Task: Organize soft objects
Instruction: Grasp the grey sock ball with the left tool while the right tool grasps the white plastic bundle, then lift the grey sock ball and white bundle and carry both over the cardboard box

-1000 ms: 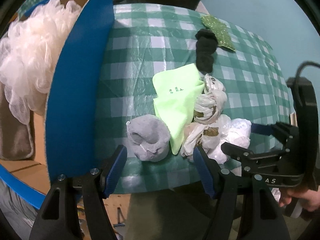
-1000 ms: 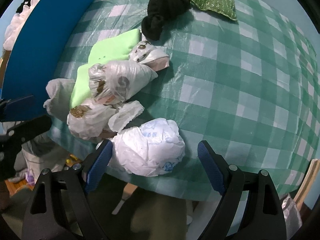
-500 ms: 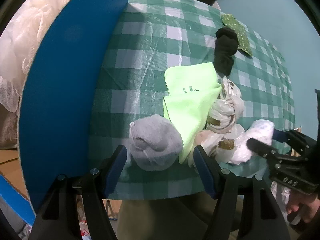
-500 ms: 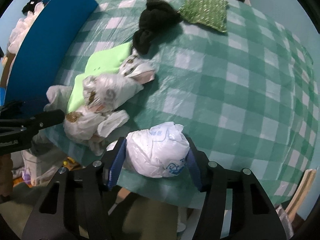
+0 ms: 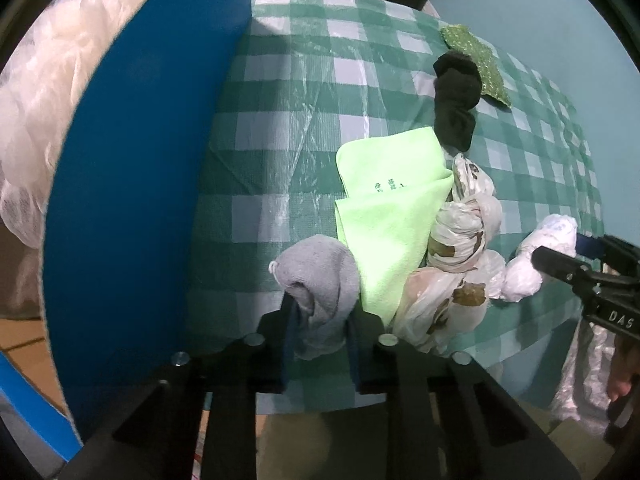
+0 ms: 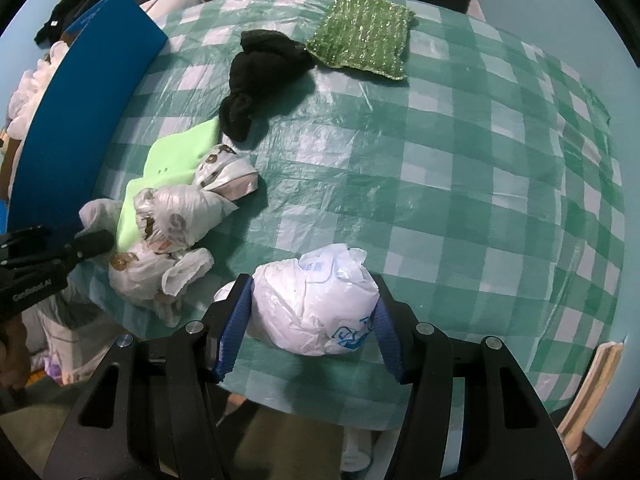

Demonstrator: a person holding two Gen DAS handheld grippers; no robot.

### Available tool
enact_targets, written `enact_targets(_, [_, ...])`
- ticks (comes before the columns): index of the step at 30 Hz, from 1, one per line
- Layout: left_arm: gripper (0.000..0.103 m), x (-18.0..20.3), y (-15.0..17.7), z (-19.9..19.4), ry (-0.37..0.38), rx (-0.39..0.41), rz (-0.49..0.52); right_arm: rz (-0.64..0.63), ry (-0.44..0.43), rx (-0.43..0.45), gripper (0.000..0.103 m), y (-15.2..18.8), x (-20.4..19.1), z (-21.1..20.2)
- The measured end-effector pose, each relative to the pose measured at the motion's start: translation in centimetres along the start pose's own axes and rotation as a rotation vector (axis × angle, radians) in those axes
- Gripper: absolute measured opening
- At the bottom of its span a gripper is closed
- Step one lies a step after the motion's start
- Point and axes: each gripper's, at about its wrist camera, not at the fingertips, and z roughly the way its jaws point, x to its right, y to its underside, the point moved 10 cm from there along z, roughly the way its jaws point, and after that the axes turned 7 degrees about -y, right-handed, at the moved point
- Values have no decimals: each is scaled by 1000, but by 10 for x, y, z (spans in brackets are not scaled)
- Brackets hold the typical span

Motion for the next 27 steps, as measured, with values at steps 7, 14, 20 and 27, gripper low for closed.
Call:
enact_targets(7, [19,-1,-3,-15,-24,36,18,-11,2,21,57,1,-7,-12])
enact_targets(14, [19,-1,-5,-32,-40,81,35,-23,0,54,57,-10,-14,-28])
enact_targets(20, [18,0,-12,-48,-57,121,60,-33,-11,81,57,-21,-21,-43])
enact_targets(27, [18,-2,-21,-72,-64,165,75,-59,-9,110,57,-36,-31,-60])
